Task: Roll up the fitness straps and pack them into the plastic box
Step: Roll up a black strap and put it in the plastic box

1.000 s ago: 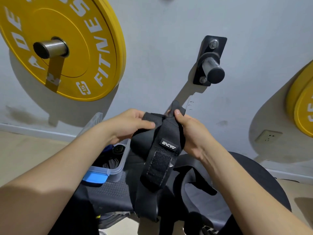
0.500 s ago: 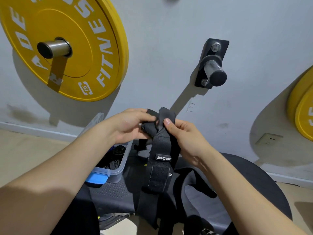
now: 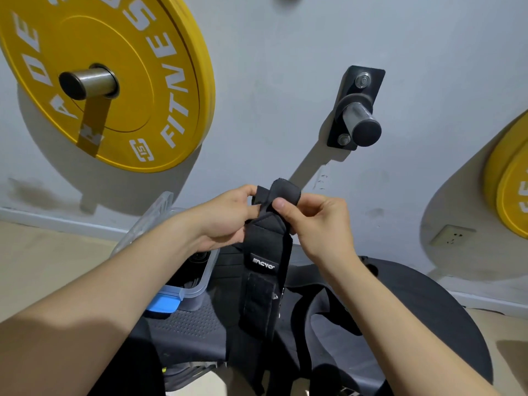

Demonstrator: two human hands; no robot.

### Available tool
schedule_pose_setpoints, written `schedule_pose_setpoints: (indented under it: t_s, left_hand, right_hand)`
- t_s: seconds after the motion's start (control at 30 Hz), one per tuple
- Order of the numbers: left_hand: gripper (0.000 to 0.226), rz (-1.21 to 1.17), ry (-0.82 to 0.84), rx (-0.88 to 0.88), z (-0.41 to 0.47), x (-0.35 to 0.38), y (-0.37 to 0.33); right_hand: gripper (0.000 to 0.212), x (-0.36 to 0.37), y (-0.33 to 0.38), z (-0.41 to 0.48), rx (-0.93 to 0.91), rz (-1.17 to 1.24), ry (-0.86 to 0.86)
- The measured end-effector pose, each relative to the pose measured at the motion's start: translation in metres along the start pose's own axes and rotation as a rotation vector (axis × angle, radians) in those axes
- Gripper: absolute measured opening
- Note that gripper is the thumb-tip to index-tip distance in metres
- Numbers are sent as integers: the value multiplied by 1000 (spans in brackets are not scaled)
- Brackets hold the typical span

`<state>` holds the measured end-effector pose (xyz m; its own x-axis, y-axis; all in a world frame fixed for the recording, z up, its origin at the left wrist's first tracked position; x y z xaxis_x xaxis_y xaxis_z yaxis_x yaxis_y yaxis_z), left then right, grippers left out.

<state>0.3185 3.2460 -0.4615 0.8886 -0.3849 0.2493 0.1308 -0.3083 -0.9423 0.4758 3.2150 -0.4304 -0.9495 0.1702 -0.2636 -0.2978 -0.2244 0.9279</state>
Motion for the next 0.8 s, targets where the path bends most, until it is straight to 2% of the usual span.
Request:
schedule_pose_setpoints:
  t_s: [0.1, 0.23, 0.47, 0.57, 0.7, 0.77, 0.8]
  left_hand:
    - [36, -121, 64, 15, -4, 9, -4]
    - [42, -149, 70, 39, -6, 16, -7]
    - [44, -79, -12, 64, -7, 16, -8]
    - [43, -69, -40, 60, -7, 16, -7]
    - [33, -62, -20, 66, -8, 22, -7]
    - [27, 6, 7, 83, -8, 24, -8]
    - [35, 34, 5, 86, -8, 21, -8]
  right_hand:
    - [40, -6, -3, 3, -37, -241, -85]
    - [49, -8, 4, 2, -124, -445, -183]
    - [52, 1, 12, -2, -185, -390, -127]
    - [48, 0, 6, -1, -122, -410, -118]
    - [46, -11, 0, 3, -48, -505, -191]
    - [48, -12, 2, 2, -83, -497, -212]
    - [47, -10, 4, 0, -99, -488, -209]
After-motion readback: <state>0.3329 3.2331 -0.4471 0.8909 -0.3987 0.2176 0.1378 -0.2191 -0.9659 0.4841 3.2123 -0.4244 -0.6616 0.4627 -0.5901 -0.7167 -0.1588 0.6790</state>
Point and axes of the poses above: each hand's wrist, its own z-axis towards the middle knuckle, its own x-axis out of the palm, y = z × x, the point moved 8 cm from there along z, towards the middle knuckle, and after that the axes turned 2 degrees about -z, right-handed, at the moved point
